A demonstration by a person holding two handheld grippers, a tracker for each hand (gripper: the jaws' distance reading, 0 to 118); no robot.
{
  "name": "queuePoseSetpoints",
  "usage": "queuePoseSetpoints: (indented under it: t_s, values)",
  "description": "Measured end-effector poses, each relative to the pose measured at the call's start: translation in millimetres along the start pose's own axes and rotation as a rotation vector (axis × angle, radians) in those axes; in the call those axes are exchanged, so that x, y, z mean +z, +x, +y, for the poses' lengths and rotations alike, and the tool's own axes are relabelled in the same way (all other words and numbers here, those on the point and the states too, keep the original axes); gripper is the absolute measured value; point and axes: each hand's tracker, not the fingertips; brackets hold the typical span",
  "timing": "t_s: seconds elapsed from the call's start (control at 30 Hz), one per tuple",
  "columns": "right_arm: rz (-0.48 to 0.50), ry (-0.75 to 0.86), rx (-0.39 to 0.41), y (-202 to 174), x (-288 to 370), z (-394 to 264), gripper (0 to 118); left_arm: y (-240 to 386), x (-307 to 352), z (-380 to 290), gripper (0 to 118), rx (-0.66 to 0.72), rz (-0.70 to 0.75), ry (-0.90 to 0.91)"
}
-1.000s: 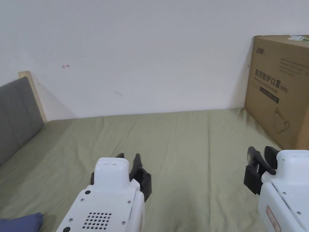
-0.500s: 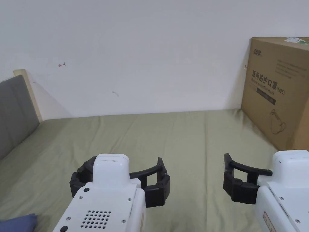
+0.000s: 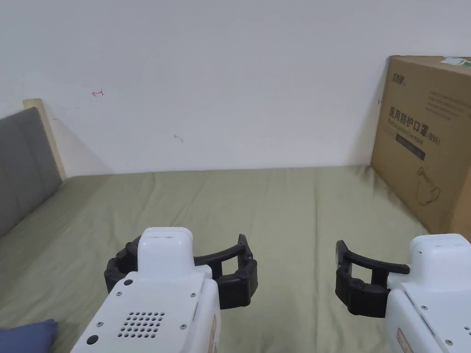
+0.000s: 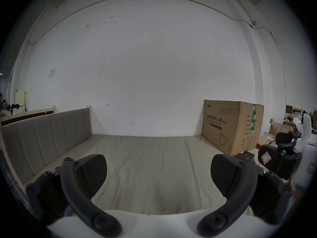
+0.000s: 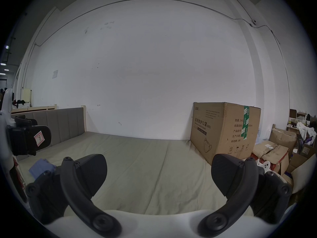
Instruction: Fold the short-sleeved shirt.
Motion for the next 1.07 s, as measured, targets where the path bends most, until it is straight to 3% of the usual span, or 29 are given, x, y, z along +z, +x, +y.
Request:
queuePoseSetpoints:
  t_s: [0.97, 1.07]
  values:
    - [0.009, -0.029, -0.018, -4.5, 6.1, 1.3, 118, 6.4, 1.8, 8.7, 118, 0.062, 0.032, -0.002]
    - [0.012, -0.025, -0.022, -5.2, 6.9, 1.4, 118, 4.2, 2.1, 8.8, 118, 0.089, -0.015, -0.007]
